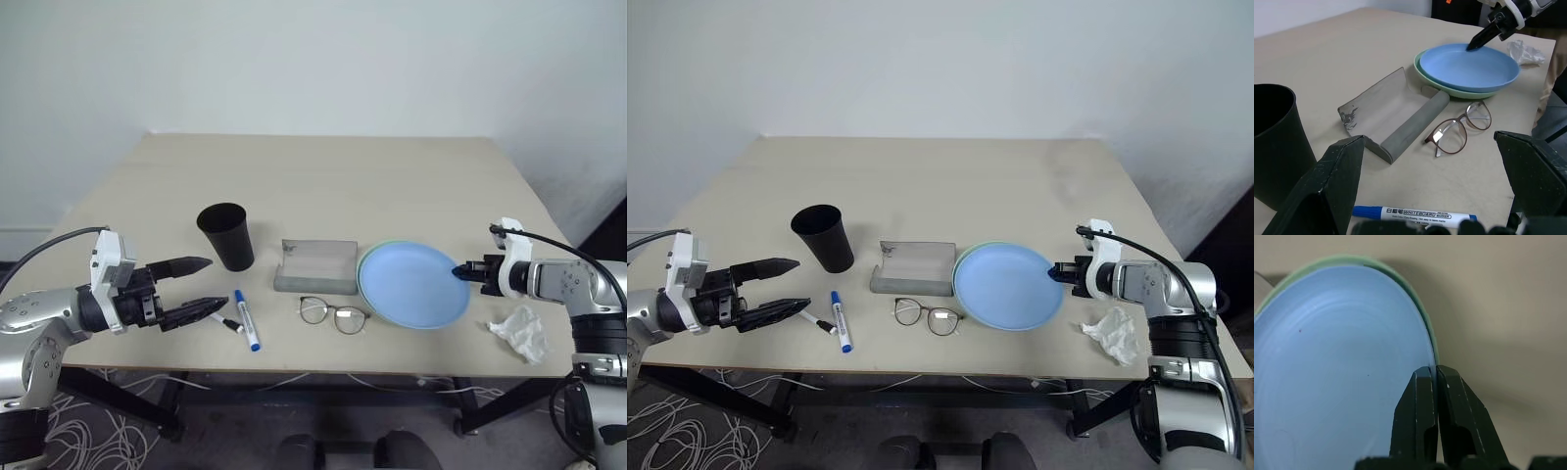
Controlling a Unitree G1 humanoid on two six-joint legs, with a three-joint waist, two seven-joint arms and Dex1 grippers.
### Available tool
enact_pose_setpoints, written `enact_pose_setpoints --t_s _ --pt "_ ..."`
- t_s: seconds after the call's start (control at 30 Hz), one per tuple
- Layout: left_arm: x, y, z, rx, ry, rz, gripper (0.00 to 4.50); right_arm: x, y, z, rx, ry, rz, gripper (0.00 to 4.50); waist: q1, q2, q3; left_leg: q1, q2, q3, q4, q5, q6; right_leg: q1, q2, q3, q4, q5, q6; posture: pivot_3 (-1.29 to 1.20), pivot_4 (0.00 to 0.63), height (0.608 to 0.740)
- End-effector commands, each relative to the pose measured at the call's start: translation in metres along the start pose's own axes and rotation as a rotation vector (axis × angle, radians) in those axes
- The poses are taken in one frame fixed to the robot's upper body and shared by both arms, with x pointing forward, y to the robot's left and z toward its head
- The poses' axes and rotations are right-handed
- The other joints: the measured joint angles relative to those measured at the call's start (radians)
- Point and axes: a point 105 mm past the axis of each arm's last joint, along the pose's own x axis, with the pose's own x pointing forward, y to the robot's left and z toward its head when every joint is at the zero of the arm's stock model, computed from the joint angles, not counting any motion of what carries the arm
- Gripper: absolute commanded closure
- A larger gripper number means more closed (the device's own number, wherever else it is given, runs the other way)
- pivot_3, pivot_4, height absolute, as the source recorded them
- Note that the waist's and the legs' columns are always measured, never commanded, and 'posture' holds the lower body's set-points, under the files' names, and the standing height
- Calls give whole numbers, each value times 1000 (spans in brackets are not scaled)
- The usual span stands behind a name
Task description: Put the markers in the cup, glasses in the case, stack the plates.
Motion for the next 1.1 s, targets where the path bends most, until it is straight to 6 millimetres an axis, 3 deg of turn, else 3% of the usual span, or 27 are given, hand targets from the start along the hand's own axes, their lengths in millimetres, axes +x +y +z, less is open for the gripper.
enact_pose_setpoints --t_s 0.03,0.3,0.4,0.57,0.67,0.77,0.9,1.1 --pt "1 -1 9 47 -16 0 0 -5 2 24 -10 -89 -13 4468 0 0 0 0 0 0 0 0 0 0 0 0 0 0 0 0 0 737" --pt "0 0 9 49 -18 6 0 -3 5 23 -4 -76 -10 4468 1 0 0 -1 0 0 0 0 0 0 1 0 0 0 0 0 0 737" --pt "0 0 9 49 -19 7 0 -4 7 22 6 -60 -8 3804 1 0 0 -1 0 0 0 0 0 0 1 0 0 0 1 0 0 737" --pt "0 0 8 49 -19 6 0 -13 12 32 -2 -60 7 2061 1 0 0 -1 0 0 0 0 1 0 2 0 0 1 1 0 0 737" --pt "2 0 7 48 -22 4 0 -35 1 58 -47 -144 -19 1051 2 1 0 -1 0 1 1 1 1 0 2 0 0 1 2 0 0 737" --pt "2 -1 6 48 -23 4 0 -53 -22 61 -132 -149 -78 1051 4 0 0 -1 -1 0 1 1 2 0 2 -1 -1 1 2 0 0 737" --pt "2 -1 5 47 -23 7 0 -75 -57 28 -301 16 -181 1051 2 -3 -1 -1 -1 0 1 0 4 2 2 -1 -4 1 3 0 0 737" --pt "1 2 3 47 -20 10 0 -102 -62 -6 -372 166 -121 1051 -1 -1 0 0 -1 4 1 0 4 1 2 2 -2 1 3 0 0 737"
